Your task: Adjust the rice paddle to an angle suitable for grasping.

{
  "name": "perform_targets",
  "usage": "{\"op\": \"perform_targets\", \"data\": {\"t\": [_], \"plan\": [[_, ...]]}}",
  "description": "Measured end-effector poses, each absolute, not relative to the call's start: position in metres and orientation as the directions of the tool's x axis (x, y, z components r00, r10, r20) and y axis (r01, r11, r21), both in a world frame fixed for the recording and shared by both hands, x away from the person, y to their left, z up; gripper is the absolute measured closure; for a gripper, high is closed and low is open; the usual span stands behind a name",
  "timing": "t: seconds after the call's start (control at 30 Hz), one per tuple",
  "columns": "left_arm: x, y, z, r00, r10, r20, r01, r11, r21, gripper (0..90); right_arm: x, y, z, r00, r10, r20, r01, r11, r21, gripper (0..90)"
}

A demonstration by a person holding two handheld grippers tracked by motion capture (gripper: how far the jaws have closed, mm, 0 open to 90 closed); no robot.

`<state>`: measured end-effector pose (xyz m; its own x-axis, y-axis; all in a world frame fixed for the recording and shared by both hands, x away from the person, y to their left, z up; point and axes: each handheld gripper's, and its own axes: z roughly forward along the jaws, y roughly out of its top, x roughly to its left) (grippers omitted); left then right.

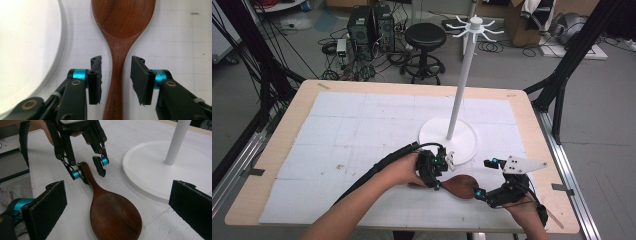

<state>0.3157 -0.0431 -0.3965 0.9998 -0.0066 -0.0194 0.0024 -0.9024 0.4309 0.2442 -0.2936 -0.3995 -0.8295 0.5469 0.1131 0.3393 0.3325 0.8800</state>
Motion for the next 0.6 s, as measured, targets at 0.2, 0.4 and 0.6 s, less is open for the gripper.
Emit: {"op": "perform_targets", "data": {"t": [0.2, 0.4, 0.6], "plan": [[0.312, -0.034, -0.387, 0.996, 0.048, -0.078, 0.079, -0.879, 0.471, 47.8, 0.245, -0.293, -0.399, -0.832, 0.543, 0.109, 0.332, 0.332, 0.883, 0.3], [0.310, -0.020, -0.384, 0.990, 0.101, -0.103, 0.139, -0.854, 0.502, 37.9, 0.244, -0.293, -0.399, -0.832, 0.543, 0.114, 0.336, 0.329, 0.883, 0.3], [0.306, -0.002, -0.382, 0.980, 0.149, -0.132, 0.197, -0.819, 0.539, 28.7, 0.245, -0.292, -0.399, -0.834, 0.540, 0.112, 0.333, 0.331, 0.883, 0.3]]}}
